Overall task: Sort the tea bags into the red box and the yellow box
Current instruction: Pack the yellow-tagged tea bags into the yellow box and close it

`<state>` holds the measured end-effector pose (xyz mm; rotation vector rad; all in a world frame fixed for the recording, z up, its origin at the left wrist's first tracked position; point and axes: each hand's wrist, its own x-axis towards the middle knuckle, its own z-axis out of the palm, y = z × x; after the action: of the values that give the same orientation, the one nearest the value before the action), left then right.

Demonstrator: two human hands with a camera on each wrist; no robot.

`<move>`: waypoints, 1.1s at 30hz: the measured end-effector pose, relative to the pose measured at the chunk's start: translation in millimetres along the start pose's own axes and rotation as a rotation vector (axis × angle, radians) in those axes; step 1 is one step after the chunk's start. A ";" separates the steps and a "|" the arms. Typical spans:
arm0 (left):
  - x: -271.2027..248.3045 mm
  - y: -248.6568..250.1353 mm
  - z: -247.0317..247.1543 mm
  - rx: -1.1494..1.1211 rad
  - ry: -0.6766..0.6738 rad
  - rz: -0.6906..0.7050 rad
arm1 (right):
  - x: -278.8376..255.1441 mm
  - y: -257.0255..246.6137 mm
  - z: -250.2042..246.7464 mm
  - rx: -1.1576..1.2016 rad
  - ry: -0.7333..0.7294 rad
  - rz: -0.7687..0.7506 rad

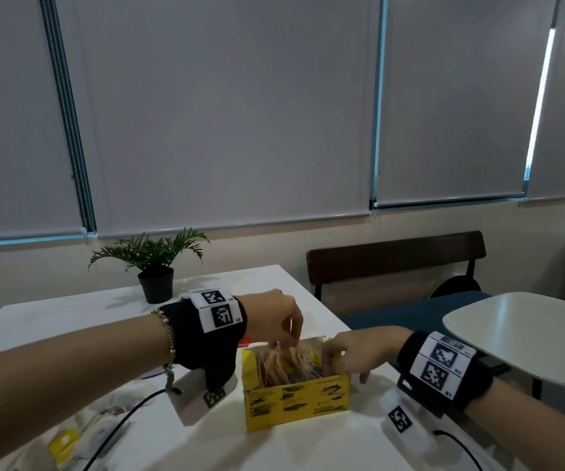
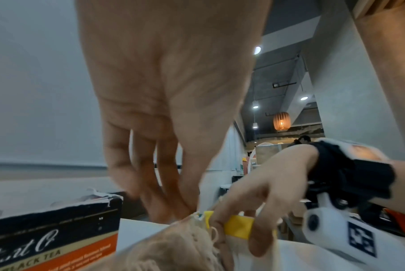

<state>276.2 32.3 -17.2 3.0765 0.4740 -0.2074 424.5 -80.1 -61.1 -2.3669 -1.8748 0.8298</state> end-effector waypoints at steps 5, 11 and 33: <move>-6.3 17.2 17.2 0.064 -0.276 0.046 | 0.2 1.7 0.2 0.002 0.101 -0.035; -3.8 17.6 19.0 0.076 -0.233 0.039 | -6.6 5.8 -0.5 0.026 0.158 -0.045; -226.7 -162.7 26.9 -0.168 -0.263 -0.596 | 0.9 -169.5 24.7 -0.178 0.260 -0.441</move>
<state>9.5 118.8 -13.6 2.6045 1.2948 -0.5365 261.6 -38.9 -27.6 -1.8990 -2.2948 0.3139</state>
